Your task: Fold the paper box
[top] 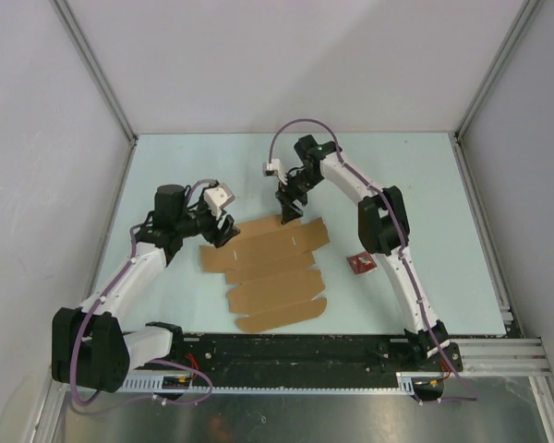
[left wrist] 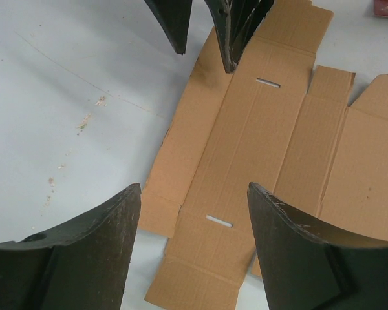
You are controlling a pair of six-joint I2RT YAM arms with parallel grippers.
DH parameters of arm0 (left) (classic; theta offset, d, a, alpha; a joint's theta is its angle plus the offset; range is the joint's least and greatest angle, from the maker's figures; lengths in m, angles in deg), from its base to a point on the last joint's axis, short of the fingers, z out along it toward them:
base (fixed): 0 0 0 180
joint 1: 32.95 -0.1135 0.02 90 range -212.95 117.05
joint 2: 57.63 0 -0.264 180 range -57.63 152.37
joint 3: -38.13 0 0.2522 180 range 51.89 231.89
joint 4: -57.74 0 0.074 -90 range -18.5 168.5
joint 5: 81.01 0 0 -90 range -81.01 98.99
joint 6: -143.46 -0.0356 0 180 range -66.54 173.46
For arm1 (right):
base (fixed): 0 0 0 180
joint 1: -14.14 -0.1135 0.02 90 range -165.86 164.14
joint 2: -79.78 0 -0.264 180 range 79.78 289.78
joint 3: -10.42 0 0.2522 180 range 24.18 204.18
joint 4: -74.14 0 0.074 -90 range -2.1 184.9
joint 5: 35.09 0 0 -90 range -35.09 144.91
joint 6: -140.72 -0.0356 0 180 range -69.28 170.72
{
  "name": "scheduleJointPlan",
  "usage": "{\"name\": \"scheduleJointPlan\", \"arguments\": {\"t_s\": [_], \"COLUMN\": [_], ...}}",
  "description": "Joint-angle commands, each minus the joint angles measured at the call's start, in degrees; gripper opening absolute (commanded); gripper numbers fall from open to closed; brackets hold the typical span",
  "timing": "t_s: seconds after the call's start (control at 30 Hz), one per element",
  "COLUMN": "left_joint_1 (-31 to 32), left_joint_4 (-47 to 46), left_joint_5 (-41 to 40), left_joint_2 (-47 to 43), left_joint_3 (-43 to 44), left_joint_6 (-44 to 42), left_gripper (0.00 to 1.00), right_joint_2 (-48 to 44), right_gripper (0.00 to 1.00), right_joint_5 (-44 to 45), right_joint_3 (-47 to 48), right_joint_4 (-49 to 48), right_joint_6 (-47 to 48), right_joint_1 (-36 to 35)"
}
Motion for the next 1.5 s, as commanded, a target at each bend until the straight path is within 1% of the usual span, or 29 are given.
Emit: {"name": "scheduleJointPlan", "arguments": {"t_s": [0.0,0.3,0.57,0.67,0.83,0.93,1.03,1.07,1.13,1.17,1.27,1.33,1.37,1.47], "left_joint_1": [-0.2,-0.3,-0.3,-0.2,-0.2,-0.2,-0.2,-0.2,-0.2,-0.2,-0.3,-0.3,-0.3,-0.3], "left_joint_4": [-0.6,-0.6,-0.7,-0.7,-0.7,-0.6,-0.7,-0.8,-0.9,-0.9,-1.2,-2.1,-2.6,-5.2], "left_joint_5": [2.3,2.3,2.0,2.1,1.7,1.7,1.6,1.6,1.2,1.1,0.7,0.1,-0.3,-2.7], "left_joint_2": [-1.2,-1.1,-0.7,-0.5,-0.5,-0.5,-0.2,-0.2,0.0,0.0,-0.6,-1.1,-1.6,-2.3], "left_joint_3": [0.7,0.6,0.4,0.4,0.6,0.5,0.3,0.2,0.1,0.2,0.2,0.3,0.2,-0.1], "left_joint_6": [1.3,1.2,0.9,1.0,1.2,1.1,1.1,1.2,1.3,1.3,2.0,3.1,3.6,6.0], "left_gripper": [0.72,0.73,0.73,0.73,0.74,0.73,0.73,0.73,0.73,0.73,0.73,0.73,0.73,0.74], "right_joint_2": [2.1,3.0,2.7,2.7,2.2,1.3,-0.5,-1.0,-2.6,-3.1,-5.6,-6.9,-8.8,-11.9], "right_gripper": [0.8,0.79,0.67,0.65,0.58,0.53,0.46,0.41,0.35,0.25,0.13,0.11,0.07,0.02], "right_joint_5": [1.2,1.4,0.1,-0.1,-0.3,-0.5,-0.6,-0.5,-0.5,-0.5,-0.2,-0.2,-0.2,0.5], "right_joint_3": [2.7,3.2,3.1,3.0,2.3,0.9,-1.4,-2.0,-3.5,-4.1,-6.5,-9.1,-10.0,-14.9], "right_joint_4": [2.8,3.5,6.0,6.3,6.0,3.8,0.5,-0.4,-2.6,-3.4,-6.2,-8.8,-9.8,-14.8], "right_joint_6": [1.5,2.1,4.0,4.1,4.0,2.6,0.3,-0.3,-1.7,-2.4,-4.5,-5.7,-7.5,-10.4], "right_joint_1": [-1.0,-2.4,-3.2,-3.5,-4.3,-4.3,-3.9,-3.7,-3.3,-3.0,-2.4,-2.0,-1.4,-0.3]}}
